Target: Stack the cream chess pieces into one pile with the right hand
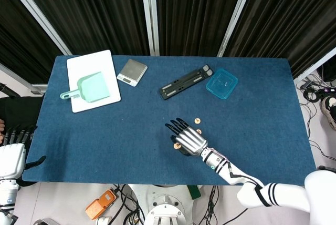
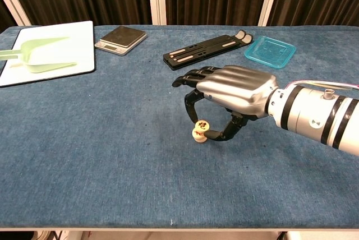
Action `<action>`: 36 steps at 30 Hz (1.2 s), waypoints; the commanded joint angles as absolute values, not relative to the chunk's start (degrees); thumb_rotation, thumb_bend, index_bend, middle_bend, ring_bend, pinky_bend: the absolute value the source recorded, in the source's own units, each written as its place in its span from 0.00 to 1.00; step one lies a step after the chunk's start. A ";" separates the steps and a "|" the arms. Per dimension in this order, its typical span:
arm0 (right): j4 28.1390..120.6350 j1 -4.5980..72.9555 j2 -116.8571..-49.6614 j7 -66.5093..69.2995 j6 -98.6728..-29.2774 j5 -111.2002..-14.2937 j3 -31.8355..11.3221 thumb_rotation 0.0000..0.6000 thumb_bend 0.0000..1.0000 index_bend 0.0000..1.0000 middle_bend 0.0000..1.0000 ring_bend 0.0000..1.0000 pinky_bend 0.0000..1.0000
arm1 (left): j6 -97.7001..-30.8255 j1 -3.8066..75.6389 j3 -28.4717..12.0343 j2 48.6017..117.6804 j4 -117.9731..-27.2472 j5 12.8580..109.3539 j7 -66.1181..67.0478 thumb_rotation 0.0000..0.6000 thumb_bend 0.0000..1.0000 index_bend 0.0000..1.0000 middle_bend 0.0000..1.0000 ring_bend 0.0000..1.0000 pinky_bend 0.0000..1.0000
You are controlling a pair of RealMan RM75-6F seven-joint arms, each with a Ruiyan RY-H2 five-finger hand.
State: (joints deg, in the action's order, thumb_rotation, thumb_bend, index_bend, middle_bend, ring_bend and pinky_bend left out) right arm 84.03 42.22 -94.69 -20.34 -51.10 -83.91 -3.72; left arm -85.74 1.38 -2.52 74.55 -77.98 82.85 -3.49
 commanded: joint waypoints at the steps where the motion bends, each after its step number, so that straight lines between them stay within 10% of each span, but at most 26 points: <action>1: 83.98 42.30 -94.78 -20.36 -51.08 -83.82 -3.64 1.00 0.50 0.52 0.12 0.03 0.10 | -85.72 1.39 -2.53 74.59 -77.89 82.85 -3.53 1.00 0.08 0.17 0.14 0.06 0.00; 36: 78.01 38.70 -91.29 -18.43 -53.80 -77.87 -3.74 1.00 0.49 0.46 0.12 0.03 0.10 | -85.10 2.09 -2.76 74.99 -77.75 83.18 -3.33 1.00 0.08 0.17 0.14 0.06 0.00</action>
State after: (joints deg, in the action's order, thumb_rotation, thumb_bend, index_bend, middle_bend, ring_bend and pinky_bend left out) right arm 78.67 38.66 -90.84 -18.63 -54.30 -78.28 -3.72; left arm -85.11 2.07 -2.76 75.00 -77.73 83.17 -3.34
